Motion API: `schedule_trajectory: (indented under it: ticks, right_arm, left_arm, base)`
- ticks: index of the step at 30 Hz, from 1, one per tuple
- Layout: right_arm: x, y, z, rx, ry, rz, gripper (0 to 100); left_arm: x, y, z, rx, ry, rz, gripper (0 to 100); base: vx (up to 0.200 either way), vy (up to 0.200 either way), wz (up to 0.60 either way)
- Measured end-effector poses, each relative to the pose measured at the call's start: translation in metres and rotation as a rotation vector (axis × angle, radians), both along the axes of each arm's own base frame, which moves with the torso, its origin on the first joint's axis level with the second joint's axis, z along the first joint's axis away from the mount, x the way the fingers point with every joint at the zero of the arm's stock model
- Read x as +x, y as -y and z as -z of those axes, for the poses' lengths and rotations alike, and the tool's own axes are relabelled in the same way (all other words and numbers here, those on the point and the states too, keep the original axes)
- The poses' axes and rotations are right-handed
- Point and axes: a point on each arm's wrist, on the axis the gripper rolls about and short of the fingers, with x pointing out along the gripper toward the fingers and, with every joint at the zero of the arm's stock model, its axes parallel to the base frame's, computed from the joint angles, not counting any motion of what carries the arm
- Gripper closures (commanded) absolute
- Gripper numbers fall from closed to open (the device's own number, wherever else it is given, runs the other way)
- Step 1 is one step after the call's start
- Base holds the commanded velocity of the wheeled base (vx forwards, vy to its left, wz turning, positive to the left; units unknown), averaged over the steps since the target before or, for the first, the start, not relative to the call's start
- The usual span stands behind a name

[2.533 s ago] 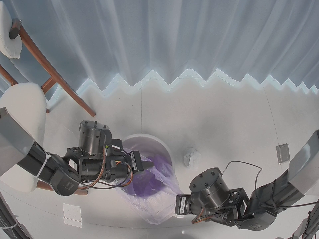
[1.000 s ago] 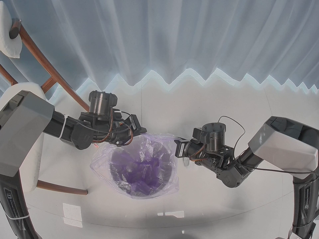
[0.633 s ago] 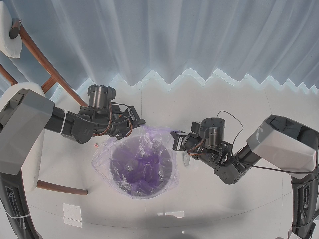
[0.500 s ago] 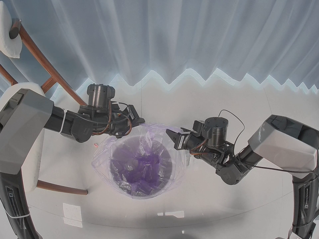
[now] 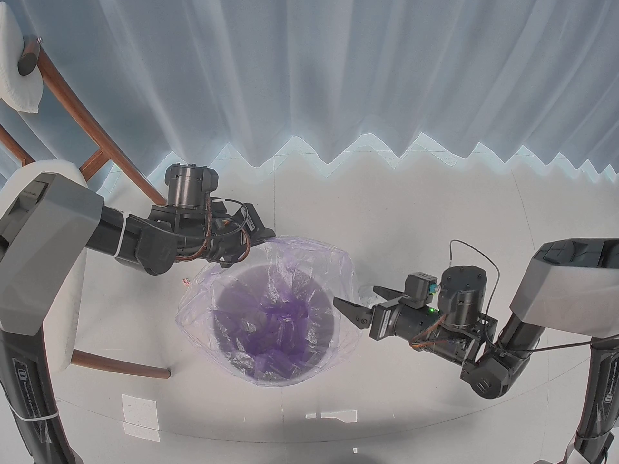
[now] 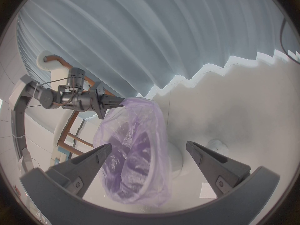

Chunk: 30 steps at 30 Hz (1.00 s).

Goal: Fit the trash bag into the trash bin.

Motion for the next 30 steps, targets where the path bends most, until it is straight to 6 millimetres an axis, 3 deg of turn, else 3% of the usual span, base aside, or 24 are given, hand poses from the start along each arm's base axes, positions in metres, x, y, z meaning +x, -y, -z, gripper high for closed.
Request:
schedule_trajectory:
  ticks: [5, 14, 30]
  right_arm:
    - [-0.019, 0.012, 0.010, -0.011, -0.023, 0.000, 0]
    - [-0.032, 0.021, 0.020, -0.021, -0.040, 0.025, 0]
    - [-0.031, 0.022, 0.035, -0.041, -0.066, 0.078, 0]
  left_arm:
    - [0.008, -0.006, 0.009, -0.003, -0.019, -0.022, 100]
    - [0.030, -0.008, 0.014, -0.099, -0.081, -0.095, 100]
    - [0.050, -0.016, 0.020, -0.179, -0.368, -0.227, 100]
  base:
    - [0.000, 0.000, 0.00]
    - [0.000, 0.000, 0.00]
    - [0.000, 0.000, 0.00]
